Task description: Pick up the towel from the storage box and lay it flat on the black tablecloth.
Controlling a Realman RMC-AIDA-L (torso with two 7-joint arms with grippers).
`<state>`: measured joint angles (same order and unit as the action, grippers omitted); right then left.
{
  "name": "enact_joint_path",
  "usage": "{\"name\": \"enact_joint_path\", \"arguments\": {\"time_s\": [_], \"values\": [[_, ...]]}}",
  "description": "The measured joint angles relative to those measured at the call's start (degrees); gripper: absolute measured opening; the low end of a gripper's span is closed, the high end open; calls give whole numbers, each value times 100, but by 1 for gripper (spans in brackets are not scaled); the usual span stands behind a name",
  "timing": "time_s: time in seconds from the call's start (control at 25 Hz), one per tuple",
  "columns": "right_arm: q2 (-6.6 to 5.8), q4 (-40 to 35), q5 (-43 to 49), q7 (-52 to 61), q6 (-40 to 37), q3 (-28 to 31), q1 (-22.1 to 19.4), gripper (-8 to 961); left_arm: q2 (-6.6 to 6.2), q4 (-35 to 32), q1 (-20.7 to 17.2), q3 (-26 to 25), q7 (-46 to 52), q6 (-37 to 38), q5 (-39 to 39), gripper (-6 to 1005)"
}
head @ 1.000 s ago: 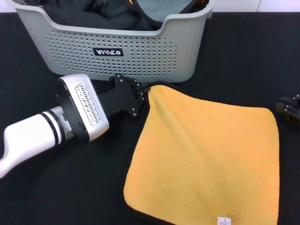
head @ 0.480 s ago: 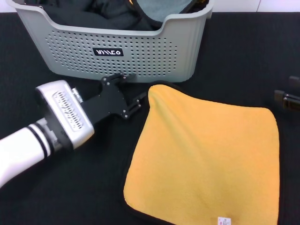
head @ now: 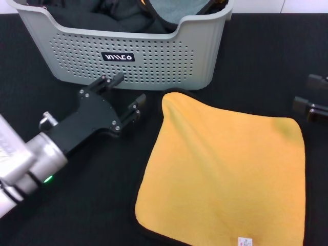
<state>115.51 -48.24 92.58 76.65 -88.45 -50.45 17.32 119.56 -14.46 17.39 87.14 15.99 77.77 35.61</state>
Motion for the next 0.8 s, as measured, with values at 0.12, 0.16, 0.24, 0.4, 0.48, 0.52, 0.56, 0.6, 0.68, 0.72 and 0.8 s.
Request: {"name": "enact_joint_path", "arguments": {"time_s": [0.12, 0.16, 0.24, 0.4, 0.48, 0.52, 0.56, 0.6, 0.68, 0.72, 0.8], "values": [[11, 42, -35, -47, -530, -21, 94, 734, -114, 193, -21, -1, 851, 807, 34, 620], [25, 68, -53, -97, -784, -42, 145, 733, -130, 260, -36, -6, 1044, 1061, 24, 619], [40, 82, -54, -154, -1067, -64, 198, 731, -130, 347, -82, -20, 1328, 1512, -24, 618], [47, 71, -63, -206, -1990, -136, 311, 729, -238, 92, -83, 204, 2155, 2020, 537, 597], [41, 34, -75, -205, -2381, -140, 343, 728, -373, -118, 48, 264, 2751, 2054, 1082, 587], [38, 16, -84, -205, -2550, -140, 361, 727, -427, -157, 129, 266, 2974, 2081, 1294, 581], [36, 6, -85, -206, -2716, -141, 384, 727, -466, -176, 215, 265, 3144, 2124, 1468, 576], [33, -1, -86, -206, -2877, -141, 406, 726, -513, -205, 337, 266, 3344, 2205, 1696, 570], [20, -1, -81, -210, -3302, -151, 456, 726, -563, -268, 483, 267, 3549, 2344, 1953, 560], [20, -1, -81, -210, -3302, -151, 456, 726, -584, -310, 552, 264, 3647, 2425, 2056, 554], [17, 21, -48, -230, -3406, -192, 465, 725, -615, -383, 658, 256, 3766, 2551, 2179, 543]]}}
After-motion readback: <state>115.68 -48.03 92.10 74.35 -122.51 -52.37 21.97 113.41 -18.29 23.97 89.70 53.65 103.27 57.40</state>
